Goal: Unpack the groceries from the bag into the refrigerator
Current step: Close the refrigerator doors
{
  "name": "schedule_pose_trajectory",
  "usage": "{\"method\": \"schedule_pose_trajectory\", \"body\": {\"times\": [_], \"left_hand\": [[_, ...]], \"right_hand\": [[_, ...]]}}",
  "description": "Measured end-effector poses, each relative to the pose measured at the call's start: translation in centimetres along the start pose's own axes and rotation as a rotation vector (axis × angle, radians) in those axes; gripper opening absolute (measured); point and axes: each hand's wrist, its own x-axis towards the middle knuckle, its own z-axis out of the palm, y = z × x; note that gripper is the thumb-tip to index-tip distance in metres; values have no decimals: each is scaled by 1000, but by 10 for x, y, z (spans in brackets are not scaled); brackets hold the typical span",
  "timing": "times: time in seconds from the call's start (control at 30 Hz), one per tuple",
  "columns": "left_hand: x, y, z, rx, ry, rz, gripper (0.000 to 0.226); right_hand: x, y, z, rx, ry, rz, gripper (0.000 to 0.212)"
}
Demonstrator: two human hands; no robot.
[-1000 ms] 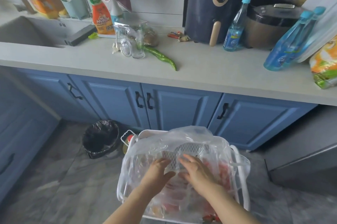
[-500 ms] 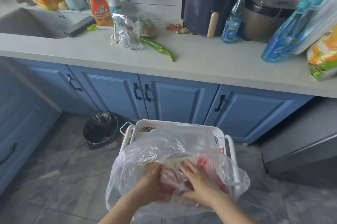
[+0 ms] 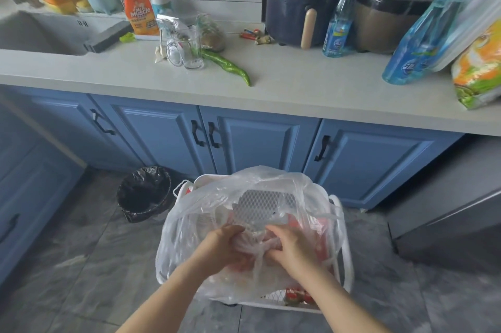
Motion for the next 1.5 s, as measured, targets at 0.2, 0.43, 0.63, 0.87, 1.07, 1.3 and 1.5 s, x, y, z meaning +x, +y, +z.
{"method": "schedule_pose_trajectory", "body": {"times": [0.2, 0.43, 0.63, 0.87, 1.07, 1.3, 1.5], "left_hand": [[7, 2, 0, 46, 164, 104, 59], [4, -12, 19, 305, -6, 15, 106], [13, -7, 26, 392, 51, 55, 102], [16, -11, 13, 225, 123, 165, 99], [1, 19, -20, 246, 132, 230, 103], [-38, 72, -50, 215, 109, 351, 101], [-58, 159, -48, 234, 11, 514, 97]], "right_hand": [[1, -2, 12, -160, -111, -119, 111], [6, -5, 17, -200, -171, 2, 100], [12, -10, 24, -220, -84, -74, 79], [15, -13, 25, -72, 20, -155, 60], [6, -38, -13, -30, 109, -215, 68], [-42, -76, -68, -60, 156, -185, 64], [-110, -77, -134, -48, 326, -102, 55]]}}
